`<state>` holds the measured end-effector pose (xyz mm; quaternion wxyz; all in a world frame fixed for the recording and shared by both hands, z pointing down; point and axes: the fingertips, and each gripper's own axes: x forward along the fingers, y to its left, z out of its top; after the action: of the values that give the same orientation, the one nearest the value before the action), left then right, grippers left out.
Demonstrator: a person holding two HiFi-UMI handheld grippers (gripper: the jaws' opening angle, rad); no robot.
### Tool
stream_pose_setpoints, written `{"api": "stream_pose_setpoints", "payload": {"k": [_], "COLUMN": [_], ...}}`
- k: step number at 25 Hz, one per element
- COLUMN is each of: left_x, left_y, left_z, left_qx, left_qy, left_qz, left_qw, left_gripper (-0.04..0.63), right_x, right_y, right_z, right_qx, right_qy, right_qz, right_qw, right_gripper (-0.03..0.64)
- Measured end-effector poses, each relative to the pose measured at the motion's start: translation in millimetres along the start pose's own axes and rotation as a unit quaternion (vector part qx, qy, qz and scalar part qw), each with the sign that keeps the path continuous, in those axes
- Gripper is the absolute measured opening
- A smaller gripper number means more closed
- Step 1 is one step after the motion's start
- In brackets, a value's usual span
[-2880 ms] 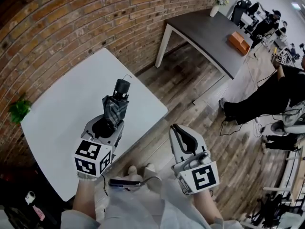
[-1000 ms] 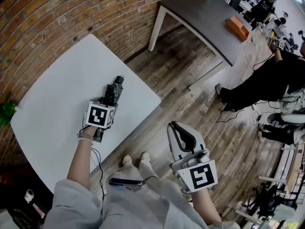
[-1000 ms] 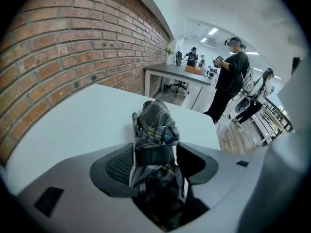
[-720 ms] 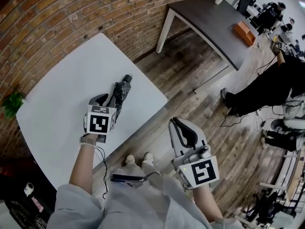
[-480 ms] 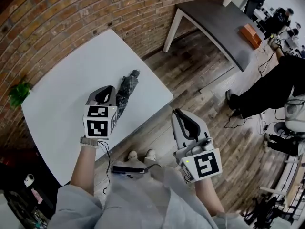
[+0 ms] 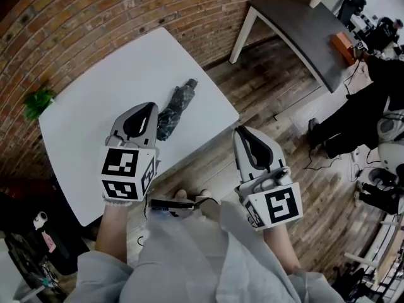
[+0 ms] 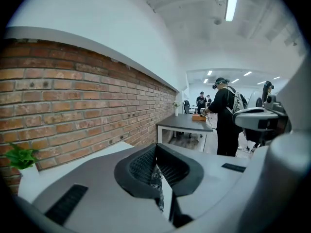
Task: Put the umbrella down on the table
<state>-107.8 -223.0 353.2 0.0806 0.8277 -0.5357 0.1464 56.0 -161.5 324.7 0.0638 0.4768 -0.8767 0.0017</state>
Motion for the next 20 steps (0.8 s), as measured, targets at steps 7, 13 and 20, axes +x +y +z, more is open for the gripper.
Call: {"api": "stream_pose_setpoints", "payload": {"k": [7,13,20], "left_x": [-32,-43,-46], "left_y": [-14,-25,-33], "left_z": [17,27,27], "left_qx": [0.021,0.030,0.030], "left_qy": [-0.028,-0.043,-0.045], "left_qz": [0.008,0.003,-0.004], "left_qw": [0.9993,0.9986,0.9985], "left_gripper": [0.018,0.018,0.018], "right_x": [-4,-5,-9], "right_y": [-2,0,4], "right_z": [9,13,13], "right_qx": [-0.004,-0.009,-0.014], "right_qy": [-0.011,-0.017,-0.013], "right_qz": [0.004,0.007,0.013], "right_qw": [1.000,1.000,1.000], "right_gripper": [0.054,0.054,0.054]}}
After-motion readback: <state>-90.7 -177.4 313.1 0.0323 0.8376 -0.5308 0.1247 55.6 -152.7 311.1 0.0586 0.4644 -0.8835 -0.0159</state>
